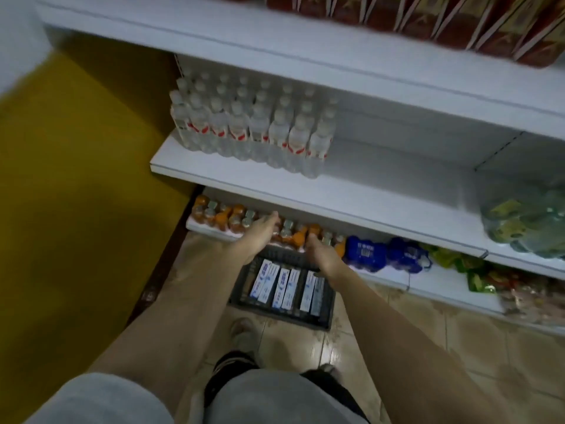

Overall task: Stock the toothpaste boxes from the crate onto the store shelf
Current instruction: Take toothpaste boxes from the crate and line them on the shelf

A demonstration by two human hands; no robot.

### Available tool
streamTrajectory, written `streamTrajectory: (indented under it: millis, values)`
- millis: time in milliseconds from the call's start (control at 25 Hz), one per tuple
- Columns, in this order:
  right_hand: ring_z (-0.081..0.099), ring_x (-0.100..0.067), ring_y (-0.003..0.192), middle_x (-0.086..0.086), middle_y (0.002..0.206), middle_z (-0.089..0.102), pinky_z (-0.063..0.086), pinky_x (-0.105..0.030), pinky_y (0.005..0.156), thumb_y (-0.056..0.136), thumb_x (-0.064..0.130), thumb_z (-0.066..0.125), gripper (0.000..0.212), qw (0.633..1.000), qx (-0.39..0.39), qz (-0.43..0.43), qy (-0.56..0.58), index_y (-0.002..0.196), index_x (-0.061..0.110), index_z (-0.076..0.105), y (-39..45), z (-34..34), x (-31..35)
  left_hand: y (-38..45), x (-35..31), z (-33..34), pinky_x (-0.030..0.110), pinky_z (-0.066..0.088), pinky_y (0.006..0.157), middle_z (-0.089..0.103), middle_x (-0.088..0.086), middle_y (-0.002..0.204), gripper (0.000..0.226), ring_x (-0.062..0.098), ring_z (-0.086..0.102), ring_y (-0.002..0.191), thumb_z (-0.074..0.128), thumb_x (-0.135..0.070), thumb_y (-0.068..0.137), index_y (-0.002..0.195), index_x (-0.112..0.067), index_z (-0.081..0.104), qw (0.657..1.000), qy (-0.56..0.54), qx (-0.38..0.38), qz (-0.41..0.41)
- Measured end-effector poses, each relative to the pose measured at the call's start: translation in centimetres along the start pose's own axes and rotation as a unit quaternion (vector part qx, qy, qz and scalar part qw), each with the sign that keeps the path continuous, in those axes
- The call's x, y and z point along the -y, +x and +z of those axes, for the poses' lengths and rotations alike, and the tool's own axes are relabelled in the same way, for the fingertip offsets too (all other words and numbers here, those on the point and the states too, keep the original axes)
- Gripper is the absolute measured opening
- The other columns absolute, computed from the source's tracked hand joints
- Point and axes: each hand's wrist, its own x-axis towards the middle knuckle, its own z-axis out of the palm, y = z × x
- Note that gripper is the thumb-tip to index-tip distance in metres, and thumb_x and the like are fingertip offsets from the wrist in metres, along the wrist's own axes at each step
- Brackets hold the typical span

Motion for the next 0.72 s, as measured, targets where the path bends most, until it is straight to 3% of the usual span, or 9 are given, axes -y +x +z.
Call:
streamTrajectory:
  millis: [160,320,400,480,560,600,680,720]
  values:
    - [0.053,-0.026,0.124,-0.005,0.131,0.058,0.040,-0.042,0.107,0.101,0.053,0.033,0.058,0.994,-0.006,0.089,0.055,0.135,0.011,0.054,4.9,4.7,-6.8,6.1,7.3,0.7,0.043,0.037,0.109,0.052,0.003,0.141,0.054,0.022,0.052,0.126,0.031,-0.051,0.102,0.141,-0.019,0.048,0.997,0.025,0.014,-0.074]
    - [0.049,-0.020,0.108,0.002,0.107,0.055,0.039,-0.039,0.103,0.100,0.050,0.040,0.051,0.985,0.018,0.163,0.049,0.129,0.012,0.058,11.0,8.2,-15.0,13.4,15.7,4.9,0.034,0.040,0.099,0.053,0.006,0.138,0.039,0.023,0.053,0.123,0.039,-0.035,0.104,0.134,-0.014,0.054,0.990,0.015,0.015,-0.138]
    - [0.052,-0.019,0.096,0.003,0.092,0.057,0.043,-0.035,0.086,0.101,0.036,0.045,0.038,0.982,0.010,0.182,0.047,0.122,0.008,0.060,14.2,9.3,-19.1,16.4,20.6,7.6,0.033,0.041,0.089,0.061,0.011,0.115,0.025,0.018,0.059,0.101,0.044,-0.026,0.103,0.117,-0.013,0.060,0.987,0.007,0.015,-0.158]
    - [0.051,-0.022,0.080,-0.003,0.081,0.055,0.039,-0.033,0.071,0.102,0.026,0.044,0.025,0.980,0.004,0.198,0.025,0.098,0.008,0.060,19.1,9.7,-23.3,20.6,25.9,10.6,0.035,0.042,0.081,0.053,0.017,0.094,0.013,0.016,0.053,0.080,0.047,-0.018,0.101,0.099,-0.010,0.057,0.985,0.009,0.011,-0.172]
    - [0.045,-0.020,0.062,-0.005,0.068,0.049,0.034,-0.028,0.057,0.100,0.016,0.043,0.023,0.980,-0.009,0.197,0.002,0.078,0.011,0.050,25.5,9.6,-27.5,25.6,31.5,13.5,0.043,0.050,0.091,0.061,0.015,0.112,0.023,0.023,0.060,0.097,0.049,-0.016,0.097,0.110,-0.003,0.062,0.984,0.020,0.012,-0.178]
    - [0.047,-0.018,0.059,-0.004,0.068,0.052,0.036,-0.027,0.052,0.099,0.013,0.044,0.023,0.982,-0.021,0.189,-0.019,0.077,0.013,0.050,29.0,9.6,-29.7,28.4,34.3,14.8,0.044,0.050,0.097,0.061,0.012,0.121,0.026,0.025,0.061,0.107,0.050,-0.014,0.095,0.116,-0.005,0.063,0.984,0.031,0.006,-0.173]
    - [0.060,-0.021,0.071,-0.006,0.083,0.061,0.048,-0.030,0.059,0.097,0.016,0.049,0.009,0.982,-0.038,0.175,-0.058,0.094,0.011,0.056,35.7,9.8,-34.0,33.6,39.5,17.2,0.038,0.048,0.100,0.059,0.012,0.129,0.029,0.027,0.057,0.117,0.053,-0.007,0.094,0.122,-0.004,0.060,0.984,0.052,-0.014,-0.168]
    - [0.065,-0.026,0.082,-0.009,0.092,0.062,0.051,-0.033,0.066,0.095,0.018,0.052,0.016,0.982,-0.039,0.172,-0.070,0.106,0.008,0.057,38.8,9.9,-36.2,35.9,41.9,18.1,0.035,0.048,0.099,0.057,0.013,0.131,0.031,0.028,0.056,0.120,0.056,-0.005,0.093,0.125,-0.004,0.057,0.983,0.060,-0.020,-0.172]
